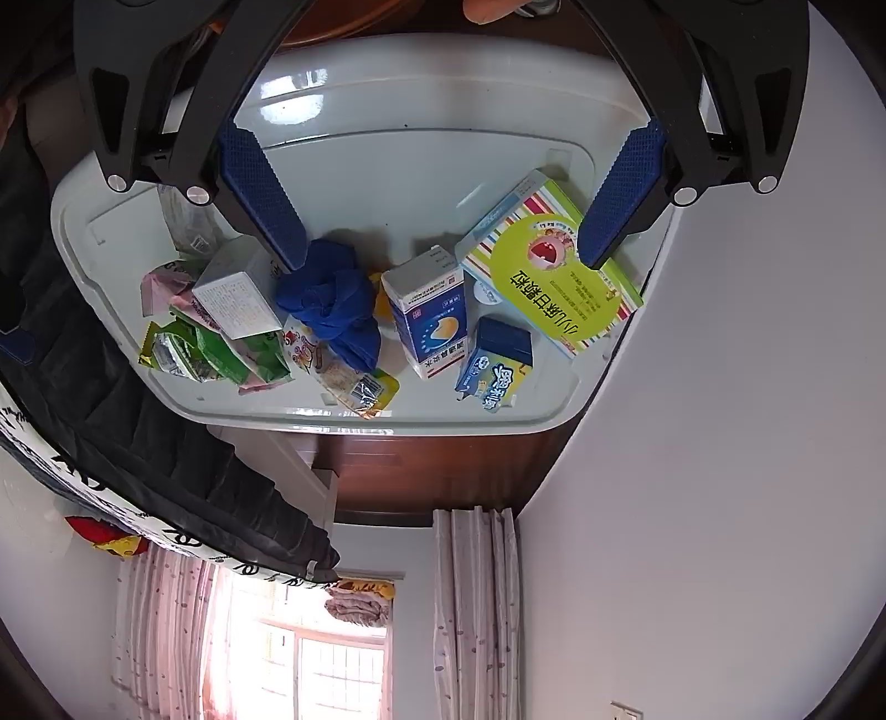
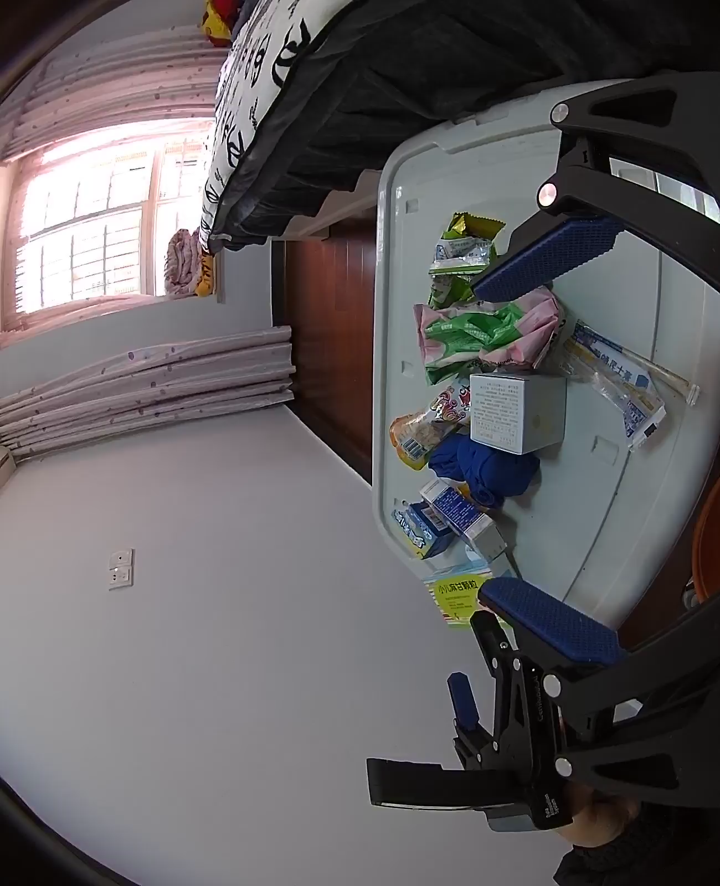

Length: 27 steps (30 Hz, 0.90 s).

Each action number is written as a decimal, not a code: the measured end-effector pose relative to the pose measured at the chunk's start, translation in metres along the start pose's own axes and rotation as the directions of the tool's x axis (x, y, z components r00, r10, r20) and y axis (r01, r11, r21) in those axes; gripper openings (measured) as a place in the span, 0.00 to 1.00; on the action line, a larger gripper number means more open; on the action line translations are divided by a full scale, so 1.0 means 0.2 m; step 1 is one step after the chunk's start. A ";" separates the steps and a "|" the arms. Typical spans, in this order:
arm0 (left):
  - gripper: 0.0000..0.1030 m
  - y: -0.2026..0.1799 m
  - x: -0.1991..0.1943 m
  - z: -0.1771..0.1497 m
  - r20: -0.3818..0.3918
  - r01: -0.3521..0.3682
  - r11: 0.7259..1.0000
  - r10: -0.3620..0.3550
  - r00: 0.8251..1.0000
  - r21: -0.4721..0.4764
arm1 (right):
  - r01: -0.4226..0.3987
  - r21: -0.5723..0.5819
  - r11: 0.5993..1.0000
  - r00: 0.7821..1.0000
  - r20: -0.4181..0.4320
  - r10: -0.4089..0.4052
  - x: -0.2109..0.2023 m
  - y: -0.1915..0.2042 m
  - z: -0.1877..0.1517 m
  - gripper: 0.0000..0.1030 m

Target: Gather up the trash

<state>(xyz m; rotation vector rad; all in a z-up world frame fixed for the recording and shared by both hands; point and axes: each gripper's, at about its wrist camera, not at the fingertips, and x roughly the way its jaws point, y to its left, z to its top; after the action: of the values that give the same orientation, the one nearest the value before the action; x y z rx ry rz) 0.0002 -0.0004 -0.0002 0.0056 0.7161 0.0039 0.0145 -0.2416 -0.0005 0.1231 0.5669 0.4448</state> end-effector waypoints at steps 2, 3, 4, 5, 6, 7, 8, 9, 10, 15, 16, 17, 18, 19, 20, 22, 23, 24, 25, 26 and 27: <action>0.93 0.00 0.00 0.00 0.004 -0.002 1.000 0.002 1.000 0.000 | 0.001 -0.004 1.000 1.000 0.001 -0.001 0.00 0.00 0.00 0.95; 0.93 0.00 0.00 0.00 0.006 -0.003 1.000 0.003 1.000 0.001 | 0.001 -0.004 1.000 1.000 0.000 -0.001 0.00 0.00 0.00 0.95; 0.93 0.00 0.00 0.00 0.004 -0.005 1.000 0.005 1.000 0.001 | 0.001 -0.004 1.000 1.000 0.003 -0.001 0.00 0.00 0.00 0.95; 0.93 0.00 0.00 0.00 0.002 -0.005 1.000 0.005 1.000 0.001 | 0.001 -0.004 1.000 1.000 0.003 -0.001 0.00 0.00 0.00 0.95; 0.93 0.00 0.00 0.00 0.001 -0.002 1.000 0.002 1.000 -0.002 | 0.001 -0.004 1.000 1.000 0.000 -0.001 0.00 0.00 0.00 0.95; 0.93 0.00 0.00 0.00 0.001 -0.002 1.000 0.002 1.000 -0.002 | 0.002 -0.004 1.000 1.000 0.000 -0.002 0.00 0.00 0.00 0.95; 0.93 0.00 0.00 0.00 0.002 -0.004 1.000 0.004 1.000 -0.001 | 0.002 -0.003 1.000 1.000 0.000 -0.002 0.00 0.00 0.00 0.95; 0.93 0.01 -0.01 0.00 0.003 -0.005 1.000 0.005 1.000 -0.002 | 0.002 -0.002 1.000 1.000 0.000 -0.002 0.00 0.00 0.00 0.95; 0.93 0.00 -0.01 -0.01 0.002 -0.003 1.000 0.003 1.000 -0.004 | 0.002 -0.003 1.000 1.000 -0.001 -0.002 0.00 0.00 0.00 0.95; 0.93 -0.01 -0.01 0.00 0.000 -0.005 1.000 0.005 1.000 0.002 | 0.001 -0.004 1.000 1.000 0.000 -0.001 0.00 0.00 0.00 0.95; 0.93 -0.01 -0.01 0.00 -0.003 -0.003 1.000 0.003 1.000 0.003 | 0.001 -0.004 1.000 1.000 0.001 -0.001 0.00 0.00 0.00 0.95; 0.93 -0.02 0.00 -0.01 -0.002 -0.003 1.000 0.003 1.000 0.006 | 0.001 -0.004 1.000 1.000 0.001 -0.001 0.00 0.00 0.00 0.95; 0.93 -0.02 -0.01 -0.01 -0.001 -0.004 1.000 0.004 1.000 0.007 | 0.001 -0.003 1.000 1.000 0.001 -0.001 0.00 0.00 0.00 0.95; 0.93 -0.02 0.01 -0.01 -0.004 0.000 1.000 0.000 1.000 0.008 | 0.000 -0.003 1.000 1.000 0.000 0.000 0.00 0.00 0.00 0.95; 0.93 -0.02 0.01 -0.01 -0.003 0.001 1.000 -0.001 1.000 0.007 | 0.001 -0.003 1.000 1.000 0.000 -0.001 0.00 0.00 0.00 0.95; 0.93 -0.02 0.01 -0.01 -0.004 0.000 1.000 0.000 1.000 0.006 | 0.001 -0.003 1.000 1.000 0.001 -0.001 0.00 0.00 0.00 0.95; 0.93 -0.02 0.01 -0.01 -0.004 -0.001 1.000 0.001 1.000 0.005 | 0.001 -0.003 1.000 1.000 0.001 -0.001 0.00 0.01 0.00 0.95; 0.93 -0.02 0.01 -0.01 -0.004 -0.001 1.000 0.001 1.000 0.005 | 0.001 -0.003 1.000 1.000 0.001 -0.001 0.00 0.01 0.00 0.95; 0.93 -0.02 0.01 -0.01 -0.005 0.002 1.000 -0.002 1.000 0.008 | 0.000 -0.002 1.000 1.000 0.000 0.000 0.00 0.01 0.00 0.95; 0.93 -0.02 0.01 -0.01 -0.005 0.002 1.000 -0.002 1.000 0.009 | -0.001 -0.002 1.000 1.000 0.000 0.001 0.00 0.01 0.00 0.95; 0.93 -0.02 0.01 -0.01 -0.005 0.002 1.000 -0.002 1.000 0.010 | -0.001 -0.002 1.000 1.000 0.000 0.001 0.00 0.01 0.00 0.95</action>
<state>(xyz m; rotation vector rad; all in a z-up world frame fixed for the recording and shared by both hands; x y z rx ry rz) -0.0005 -0.0038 -0.0026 0.0141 0.7209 -0.0012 0.0149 -0.2401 -0.0002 0.1215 0.5667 0.4462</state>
